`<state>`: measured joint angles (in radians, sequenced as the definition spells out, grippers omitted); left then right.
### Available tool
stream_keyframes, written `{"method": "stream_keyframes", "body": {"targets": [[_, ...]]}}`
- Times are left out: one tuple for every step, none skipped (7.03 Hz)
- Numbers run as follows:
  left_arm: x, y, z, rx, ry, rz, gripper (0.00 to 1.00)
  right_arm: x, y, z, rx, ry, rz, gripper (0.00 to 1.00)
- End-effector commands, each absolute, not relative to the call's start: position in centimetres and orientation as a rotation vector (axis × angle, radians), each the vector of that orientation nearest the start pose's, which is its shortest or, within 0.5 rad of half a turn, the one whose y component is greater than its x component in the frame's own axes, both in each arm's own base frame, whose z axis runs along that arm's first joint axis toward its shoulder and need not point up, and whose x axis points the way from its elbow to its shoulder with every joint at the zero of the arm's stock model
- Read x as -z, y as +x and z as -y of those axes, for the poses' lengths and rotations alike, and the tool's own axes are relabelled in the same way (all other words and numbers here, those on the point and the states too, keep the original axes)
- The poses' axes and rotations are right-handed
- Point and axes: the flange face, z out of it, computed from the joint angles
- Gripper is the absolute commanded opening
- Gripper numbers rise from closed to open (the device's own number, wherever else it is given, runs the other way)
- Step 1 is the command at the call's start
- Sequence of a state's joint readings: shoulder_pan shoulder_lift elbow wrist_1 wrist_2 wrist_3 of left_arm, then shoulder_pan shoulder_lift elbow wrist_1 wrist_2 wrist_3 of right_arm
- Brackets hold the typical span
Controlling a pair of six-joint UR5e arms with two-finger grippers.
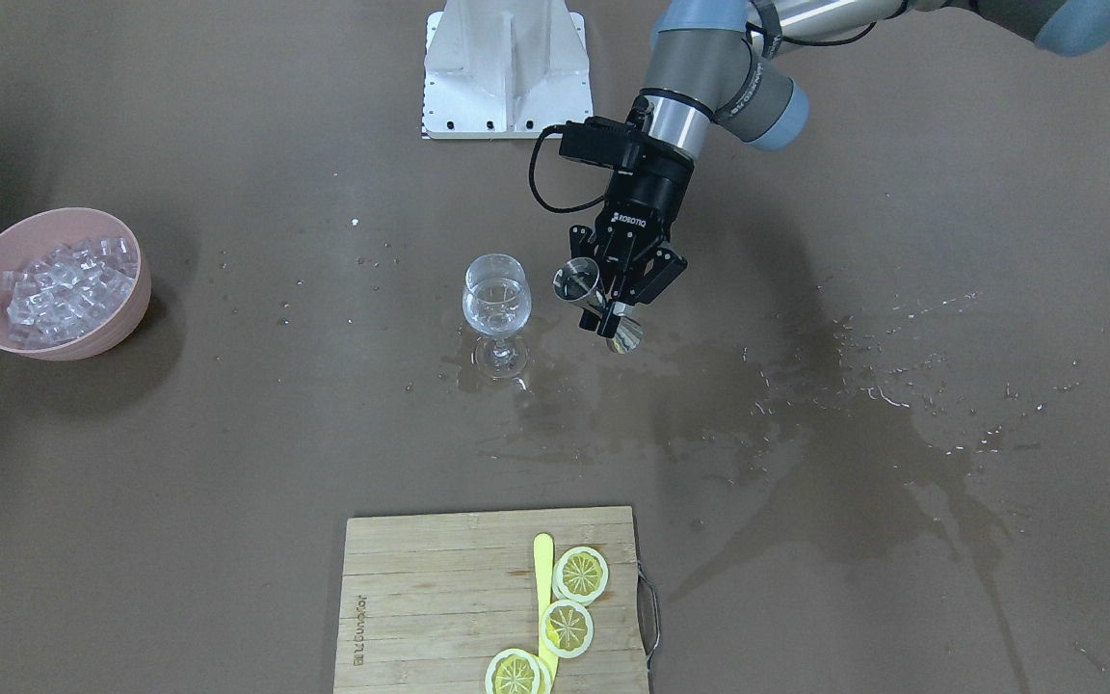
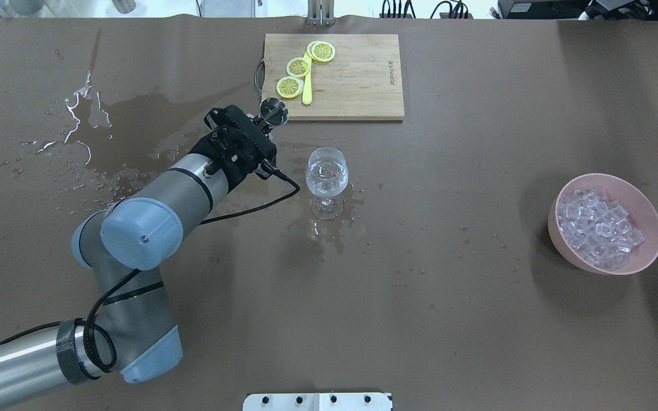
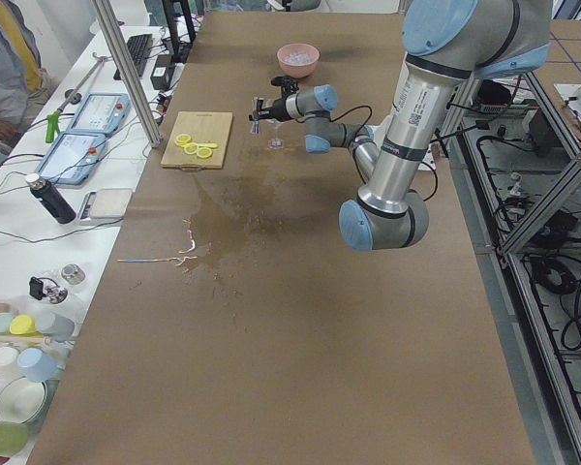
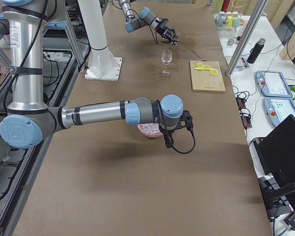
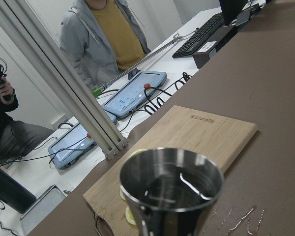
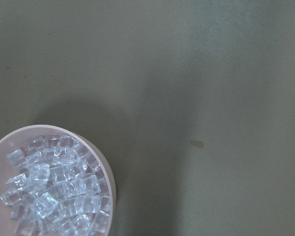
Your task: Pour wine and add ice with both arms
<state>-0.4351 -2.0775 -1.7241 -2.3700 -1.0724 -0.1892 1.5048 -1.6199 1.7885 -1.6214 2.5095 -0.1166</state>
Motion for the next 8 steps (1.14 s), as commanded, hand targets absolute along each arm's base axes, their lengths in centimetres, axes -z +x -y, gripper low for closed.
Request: {"method": "stream_keyframes", "body": {"targets": [[-19.2,49.9,40.3,-0.418,1.393,-0.571,0.00,-57.2,2.2,47.4,0.221,0.126,0.937,1.00],[-19.3,50.0,40.3,-0.423,1.389,-0.565,0.00,-57.2,2.2,47.4,0.221,0.126,0.937,1.00],[-19.3,50.3,40.3,-0.456,1.385,-0.534,0.00,-57.2,2.2,47.4,0.221,0.126,0.937,1.00],[-18.8,50.3,40.4,-0.499,1.406,-0.494,0.00,-57.2,2.2,47.4,0.220,0.125,0.937,1.00],[-18.8,50.4,40.4,-0.506,1.405,-0.490,0.00,-57.2,2.2,47.4,0.220,0.125,0.937,1.00],[-18.5,50.7,40.5,-0.526,1.382,-0.464,0.00,-57.2,2.2,47.4,0.220,0.125,0.937,1.00],[-17.8,50.9,40.8,-0.582,1.394,-0.395,0.00,-57.2,2.2,47.4,0.220,0.125,0.937,1.00],[-17.6,50.7,40.9,-0.608,1.414,-0.346,0.00,-57.2,2.2,47.4,0.220,0.125,0.937,1.00]]}}
